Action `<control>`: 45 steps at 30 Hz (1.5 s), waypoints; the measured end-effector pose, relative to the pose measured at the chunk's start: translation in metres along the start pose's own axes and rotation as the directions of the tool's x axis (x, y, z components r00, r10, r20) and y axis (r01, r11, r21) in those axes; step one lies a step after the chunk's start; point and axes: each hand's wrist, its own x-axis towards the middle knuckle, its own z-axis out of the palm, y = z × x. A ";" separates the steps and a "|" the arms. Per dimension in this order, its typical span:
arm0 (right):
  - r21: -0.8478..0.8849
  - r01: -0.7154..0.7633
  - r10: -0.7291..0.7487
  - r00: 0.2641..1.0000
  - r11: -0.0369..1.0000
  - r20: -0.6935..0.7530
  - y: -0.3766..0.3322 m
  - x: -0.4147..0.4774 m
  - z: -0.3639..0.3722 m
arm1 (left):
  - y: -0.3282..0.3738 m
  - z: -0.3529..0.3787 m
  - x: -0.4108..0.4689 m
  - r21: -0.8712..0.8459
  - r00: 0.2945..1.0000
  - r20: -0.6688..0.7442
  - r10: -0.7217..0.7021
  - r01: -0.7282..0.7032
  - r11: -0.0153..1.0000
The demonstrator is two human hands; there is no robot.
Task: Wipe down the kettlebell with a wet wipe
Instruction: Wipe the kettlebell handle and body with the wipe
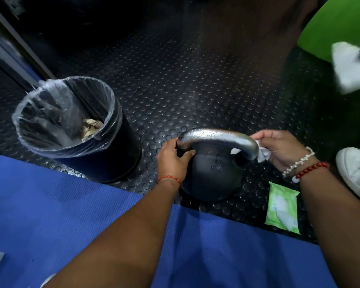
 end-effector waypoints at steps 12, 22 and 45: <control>-0.001 0.212 -0.184 0.848 0.977 -0.497 0.025 -0.036 0.037 | 0.000 0.000 0.000 0.018 1.000 0.008 -0.007 0.007 1.000; -0.038 0.146 -0.124 0.634 0.988 -0.763 0.038 -0.041 0.065 | -0.002 0.001 0.002 0.016 1.000 -0.003 -0.002 0.002 1.000; 0.870 0.156 0.551 0.718 0.468 -0.425 0.005 -0.047 0.110 | -0.005 0.001 -0.003 0.012 1.000 -0.006 0.003 -0.003 1.000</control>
